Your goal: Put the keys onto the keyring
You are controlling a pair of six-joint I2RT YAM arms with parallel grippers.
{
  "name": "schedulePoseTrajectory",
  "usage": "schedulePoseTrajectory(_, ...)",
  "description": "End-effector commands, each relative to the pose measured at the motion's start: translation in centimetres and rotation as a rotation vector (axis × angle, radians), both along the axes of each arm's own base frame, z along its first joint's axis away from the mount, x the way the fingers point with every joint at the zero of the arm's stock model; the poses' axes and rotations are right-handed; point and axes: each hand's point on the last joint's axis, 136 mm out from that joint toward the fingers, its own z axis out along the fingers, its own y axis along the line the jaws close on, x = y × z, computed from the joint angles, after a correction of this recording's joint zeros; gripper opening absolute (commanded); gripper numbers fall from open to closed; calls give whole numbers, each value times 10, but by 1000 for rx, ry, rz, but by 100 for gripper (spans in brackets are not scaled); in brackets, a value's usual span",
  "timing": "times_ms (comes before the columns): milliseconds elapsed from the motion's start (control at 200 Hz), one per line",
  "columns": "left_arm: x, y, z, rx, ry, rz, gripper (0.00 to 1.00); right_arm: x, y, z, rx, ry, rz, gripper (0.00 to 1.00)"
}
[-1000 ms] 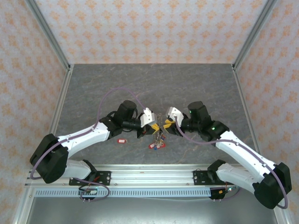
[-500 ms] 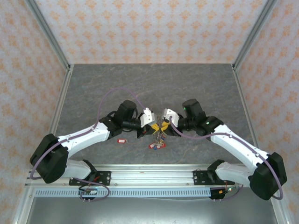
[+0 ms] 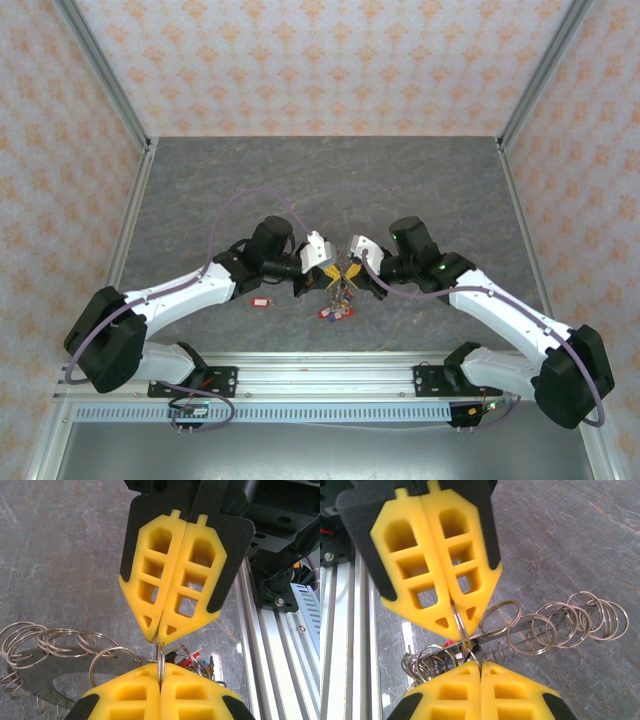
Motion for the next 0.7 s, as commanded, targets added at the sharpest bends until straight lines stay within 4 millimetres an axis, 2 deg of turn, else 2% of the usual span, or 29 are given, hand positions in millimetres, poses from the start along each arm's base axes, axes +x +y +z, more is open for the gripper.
schedulePoseTrajectory(0,7,-8,40,-113,-110,-1,0,-2,-3,-19,-13,70,-49,3)
schedulePoseTrajectory(80,7,-8,36,-100,-103,-5,0,3,-3,-16,-7,61,-78,10)
schedulePoseTrajectory(210,6,-7,32,-86,-98,-4,0,8,-7,2,6,4,-107,17)
schedulePoseTrajectory(335,6,-5,29,-66,-100,-6,0,1,-8,25,17,-48,-59,22)
schedulePoseTrajectory(455,6,-5,29,-59,-102,-8,0,-10,0,41,55,-63,39,24)
schedulePoseTrajectory(550,6,-7,31,-59,-97,-15,0,-12,7,44,72,-75,90,24)
schedulePoseTrajectory(696,6,-7,33,-61,-102,-15,0,-5,14,40,57,-85,107,24)
